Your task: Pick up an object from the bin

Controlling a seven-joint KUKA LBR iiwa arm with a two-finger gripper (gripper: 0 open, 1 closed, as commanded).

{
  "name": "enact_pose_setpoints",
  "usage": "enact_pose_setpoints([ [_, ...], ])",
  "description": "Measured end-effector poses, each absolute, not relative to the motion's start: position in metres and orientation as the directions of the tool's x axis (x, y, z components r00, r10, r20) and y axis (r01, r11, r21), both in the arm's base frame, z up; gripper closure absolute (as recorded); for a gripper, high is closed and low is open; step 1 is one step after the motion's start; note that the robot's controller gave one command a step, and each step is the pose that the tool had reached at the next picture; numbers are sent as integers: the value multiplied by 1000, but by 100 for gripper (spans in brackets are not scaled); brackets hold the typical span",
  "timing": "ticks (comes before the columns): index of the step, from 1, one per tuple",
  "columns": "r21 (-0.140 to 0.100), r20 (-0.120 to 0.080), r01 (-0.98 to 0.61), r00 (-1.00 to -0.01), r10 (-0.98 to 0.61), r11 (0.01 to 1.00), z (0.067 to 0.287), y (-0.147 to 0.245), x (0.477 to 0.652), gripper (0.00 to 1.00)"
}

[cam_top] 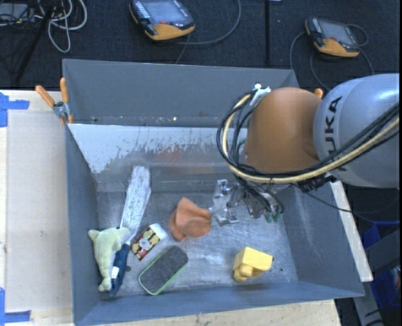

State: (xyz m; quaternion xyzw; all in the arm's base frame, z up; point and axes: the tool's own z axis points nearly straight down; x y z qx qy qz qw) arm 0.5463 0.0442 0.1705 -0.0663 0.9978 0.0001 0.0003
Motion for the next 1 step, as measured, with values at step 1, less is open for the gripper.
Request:
enact_pose_setpoints([
  [1,1,1,-132,-991,-132,991,176,47,543,100],
])
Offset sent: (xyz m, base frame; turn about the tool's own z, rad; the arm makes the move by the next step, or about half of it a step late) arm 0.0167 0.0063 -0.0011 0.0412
